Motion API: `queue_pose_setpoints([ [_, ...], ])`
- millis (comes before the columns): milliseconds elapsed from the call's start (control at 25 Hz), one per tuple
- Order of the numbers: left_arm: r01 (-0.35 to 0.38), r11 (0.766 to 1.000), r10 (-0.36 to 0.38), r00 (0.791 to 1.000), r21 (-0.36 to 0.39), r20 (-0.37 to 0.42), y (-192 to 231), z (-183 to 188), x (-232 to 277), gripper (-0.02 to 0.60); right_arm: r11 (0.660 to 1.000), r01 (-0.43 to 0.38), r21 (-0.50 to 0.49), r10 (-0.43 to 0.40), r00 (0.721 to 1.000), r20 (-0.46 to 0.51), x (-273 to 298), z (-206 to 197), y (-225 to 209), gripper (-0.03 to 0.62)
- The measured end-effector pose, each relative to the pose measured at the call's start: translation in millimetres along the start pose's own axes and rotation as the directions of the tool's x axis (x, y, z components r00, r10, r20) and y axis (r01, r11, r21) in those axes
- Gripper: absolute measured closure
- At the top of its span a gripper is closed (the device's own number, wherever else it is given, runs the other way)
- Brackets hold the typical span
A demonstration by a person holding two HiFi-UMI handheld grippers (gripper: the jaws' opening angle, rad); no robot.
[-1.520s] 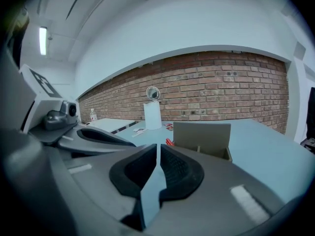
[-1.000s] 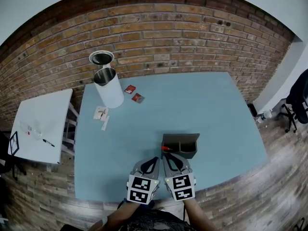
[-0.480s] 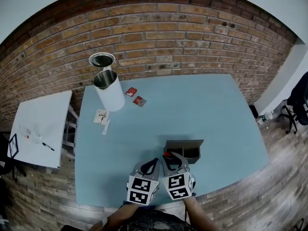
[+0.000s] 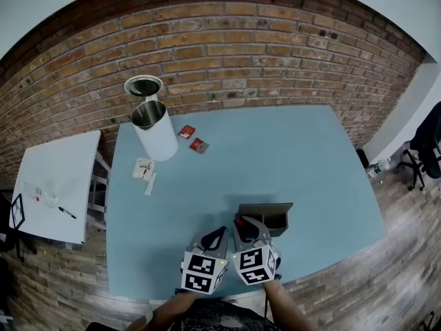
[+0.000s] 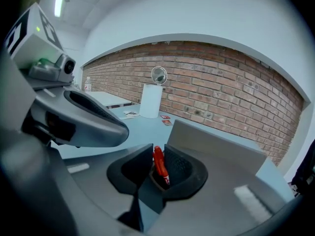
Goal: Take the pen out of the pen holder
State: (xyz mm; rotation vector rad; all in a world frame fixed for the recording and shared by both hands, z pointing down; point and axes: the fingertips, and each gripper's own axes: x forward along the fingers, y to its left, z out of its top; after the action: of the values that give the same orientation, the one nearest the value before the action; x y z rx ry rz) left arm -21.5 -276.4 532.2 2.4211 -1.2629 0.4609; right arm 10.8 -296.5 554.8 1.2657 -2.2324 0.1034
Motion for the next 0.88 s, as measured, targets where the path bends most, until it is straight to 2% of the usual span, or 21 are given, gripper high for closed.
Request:
queue_pose_setpoints([
  [360,0.014,1.0,-0.014,1.0,0.007,0.001,-6.2,0.2,1.1,0.58,0.998,0.057,0.0,-0.057,0.998,0.04,-13.7,4.1,-14.4,0.545],
  [880,0.025,1.0,-0.025,0.999,0.015,0.025,-25.4,3.7,-8.1,0.58,0.991,0.134,0.01,-0.134,0.973,0.188,-50.6,39.9,-30.5,0.546],
])
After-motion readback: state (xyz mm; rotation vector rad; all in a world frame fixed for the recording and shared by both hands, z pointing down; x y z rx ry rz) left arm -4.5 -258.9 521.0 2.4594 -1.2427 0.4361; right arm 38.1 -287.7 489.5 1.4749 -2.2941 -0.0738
